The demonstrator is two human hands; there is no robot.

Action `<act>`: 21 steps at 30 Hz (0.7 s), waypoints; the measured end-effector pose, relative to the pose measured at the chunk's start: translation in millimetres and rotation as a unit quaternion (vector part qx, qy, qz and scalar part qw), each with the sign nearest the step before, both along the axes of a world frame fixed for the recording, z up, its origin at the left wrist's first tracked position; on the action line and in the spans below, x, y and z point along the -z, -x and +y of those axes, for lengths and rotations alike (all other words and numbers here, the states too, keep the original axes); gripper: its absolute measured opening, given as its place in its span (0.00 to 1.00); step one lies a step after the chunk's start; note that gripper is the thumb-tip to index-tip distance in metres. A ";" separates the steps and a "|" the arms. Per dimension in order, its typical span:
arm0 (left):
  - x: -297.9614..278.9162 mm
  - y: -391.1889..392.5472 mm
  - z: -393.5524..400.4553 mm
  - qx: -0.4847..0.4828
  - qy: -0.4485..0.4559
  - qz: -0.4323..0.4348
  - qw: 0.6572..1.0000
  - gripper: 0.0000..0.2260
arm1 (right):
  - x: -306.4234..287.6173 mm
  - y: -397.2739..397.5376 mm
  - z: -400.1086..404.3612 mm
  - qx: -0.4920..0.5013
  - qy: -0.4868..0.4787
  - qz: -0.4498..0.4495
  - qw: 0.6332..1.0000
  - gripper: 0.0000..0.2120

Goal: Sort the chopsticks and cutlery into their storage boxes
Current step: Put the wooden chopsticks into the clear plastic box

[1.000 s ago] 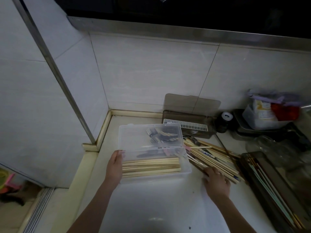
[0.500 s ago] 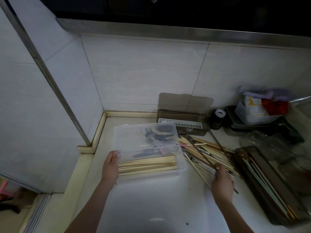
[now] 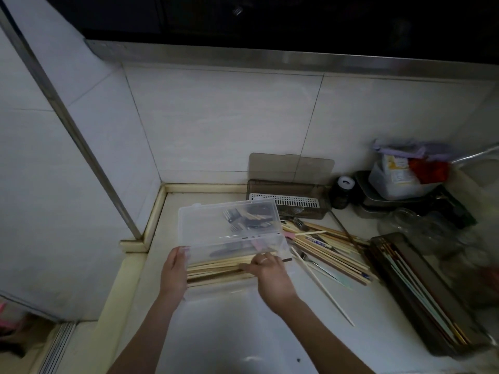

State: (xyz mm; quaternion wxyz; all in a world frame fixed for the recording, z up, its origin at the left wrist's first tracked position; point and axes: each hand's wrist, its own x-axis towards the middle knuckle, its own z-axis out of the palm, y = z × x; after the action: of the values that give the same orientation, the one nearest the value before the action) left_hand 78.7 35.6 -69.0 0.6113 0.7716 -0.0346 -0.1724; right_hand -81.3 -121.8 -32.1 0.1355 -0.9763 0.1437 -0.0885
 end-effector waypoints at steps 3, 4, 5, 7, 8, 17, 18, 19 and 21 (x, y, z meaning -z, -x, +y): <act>0.5 -0.6 0.0 -0.001 0.003 0.002 1.000 0.12 | -8.1 -5.2 3.8 -0.022 -0.088 0.056 0.994 0.38; 0.9 -0.5 0.3 0.000 -0.001 0.001 1.000 0.12 | -8.6 -3.5 0.6 -0.027 -0.098 0.043 0.994 0.39; 1.1 -0.5 0.6 0.002 -0.006 -0.002 1.000 0.12 | -8.2 0.3 -5.2 -0.015 -0.106 0.021 0.994 0.40; 0.7 -0.6 1.1 0.004 -0.014 -0.008 1.000 0.12 | -3.0 12.8 -22.1 0.067 -0.107 -0.063 0.990 0.37; -0.1 -0.2 1.0 0.004 -0.014 -0.009 1.000 0.12 | 2.4 21.6 -32.2 0.130 -0.101 -0.106 0.981 0.33; -2.6 0.8 -0.7 0.004 -0.015 -0.008 1.000 0.12 | 45.3 94.7 -69.9 0.375 -0.117 0.177 0.903 0.15; -2.3 0.7 -0.7 0.003 -0.012 -0.006 1.000 0.12 | 43.7 94.1 -68.2 0.375 -0.116 0.174 0.903 0.13; -2.1 0.5 -0.4 0.003 -0.010 -0.003 1.000 0.12 | 41.3 93.1 -65.4 0.380 -0.123 0.148 0.905 0.11; -1.2 0.4 -0.2 0.003 -0.003 0.005 1.000 0.12 | 30.9 90.8 -57.7 0.405 -0.171 0.038 0.897 0.06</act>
State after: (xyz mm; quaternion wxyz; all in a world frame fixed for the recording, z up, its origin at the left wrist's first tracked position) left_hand 78.3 35.4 -67.8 0.6085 0.7727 -0.0334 -0.1777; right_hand -172.1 -179.5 -63.0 0.2476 -0.7980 0.5446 -0.0725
